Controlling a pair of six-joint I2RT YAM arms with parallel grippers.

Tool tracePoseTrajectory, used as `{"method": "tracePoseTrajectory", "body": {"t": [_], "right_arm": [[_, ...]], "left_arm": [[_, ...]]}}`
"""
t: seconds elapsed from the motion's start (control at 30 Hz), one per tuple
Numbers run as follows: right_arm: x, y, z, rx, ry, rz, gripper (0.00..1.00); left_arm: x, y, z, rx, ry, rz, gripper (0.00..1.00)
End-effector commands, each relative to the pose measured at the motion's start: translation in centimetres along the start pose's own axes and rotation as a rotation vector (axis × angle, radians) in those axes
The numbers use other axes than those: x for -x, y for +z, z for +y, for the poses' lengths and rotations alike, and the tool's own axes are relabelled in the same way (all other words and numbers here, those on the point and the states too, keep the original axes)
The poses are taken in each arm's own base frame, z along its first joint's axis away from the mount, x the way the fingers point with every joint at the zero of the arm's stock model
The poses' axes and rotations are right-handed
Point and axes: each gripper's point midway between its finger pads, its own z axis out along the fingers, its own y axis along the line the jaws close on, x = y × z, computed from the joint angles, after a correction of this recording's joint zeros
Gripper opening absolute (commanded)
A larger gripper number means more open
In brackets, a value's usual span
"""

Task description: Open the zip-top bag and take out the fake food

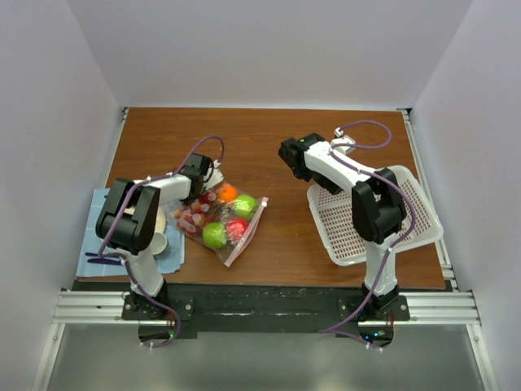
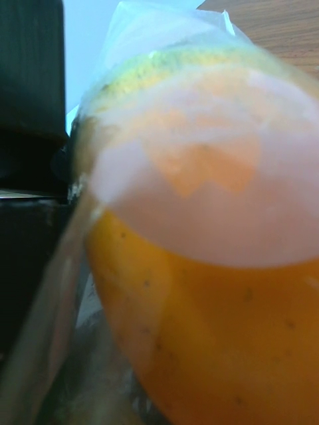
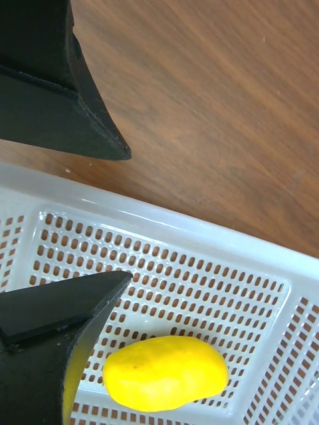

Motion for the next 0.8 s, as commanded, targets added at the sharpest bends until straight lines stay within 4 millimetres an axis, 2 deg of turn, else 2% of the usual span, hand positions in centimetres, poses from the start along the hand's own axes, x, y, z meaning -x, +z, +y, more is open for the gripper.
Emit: {"method": "tracePoseTrajectory", "body": {"t": [0.0, 0.1, 0.2, 0.23, 0.3, 0.33, 0.4, 0.53, 0.63, 0.7, 0.73, 0.77], "right_arm": [[0.5, 0.7, -4.5, -0.149, -0.137, -0.025, 0.70], [0.5, 0.9, -3.6, -0.144, -0.149, -0.033, 0.63], [0.7, 1.0, -2.5, -0.128, -0.172, -0.045, 0.51], [0.6, 1.1, -2.1, -0.121, -0.180, -0.044, 0.39], [0.4, 1.2, -1.2, -0.094, -0.200, -0.039, 0.26], [0.2, 1.3, -0.8, -0.081, -0.211, -0.036, 0.14], [0.0, 1.3, 0.0, -0.057, -0.252, -0.026, 0.03], [-0.2, 1.2, 1.3, -0.026, -0.340, -0.033, 0.00], [-0.4, 0.0, 2.0, 0.011, -0.442, -0.060, 0.00], [-1.8, -1.5, 3.2, 0.088, -0.506, -0.081, 0.00], [-2.5, -1.8, 2.6, 0.101, -0.585, -0.099, 0.00], [-3.8, -3.6, 3.7, 0.171, -0.603, -0.133, 0.00]], "left_arm": [[-3.9, 0.8, -5.0, -0.194, 0.039, 0.091, 0.00], [-4.0, 0.8, -5.2, -0.197, 0.036, 0.091, 0.00], [-4.2, 0.8, -5.3, -0.200, 0.038, 0.093, 0.00], [-4.2, 0.8, -5.3, -0.201, 0.040, 0.093, 0.00], [-4.3, 0.7, -5.2, -0.197, 0.037, 0.093, 0.00], [-4.4, 0.7, -5.2, -0.197, 0.034, 0.094, 0.00], [-4.4, 0.7, -5.0, -0.194, 0.033, 0.092, 0.00], [-4.8, 0.7, -5.0, -0.193, 0.034, 0.097, 0.00], [-4.9, 0.8, -5.1, -0.196, 0.036, 0.101, 0.00], [-4.9, 0.8, -5.1, -0.196, 0.037, 0.103, 0.00], [-5.0, 0.9, -5.2, -0.198, 0.038, 0.108, 0.00], [-4.9, 0.8, -5.1, -0.196, 0.037, 0.106, 0.00]]}}
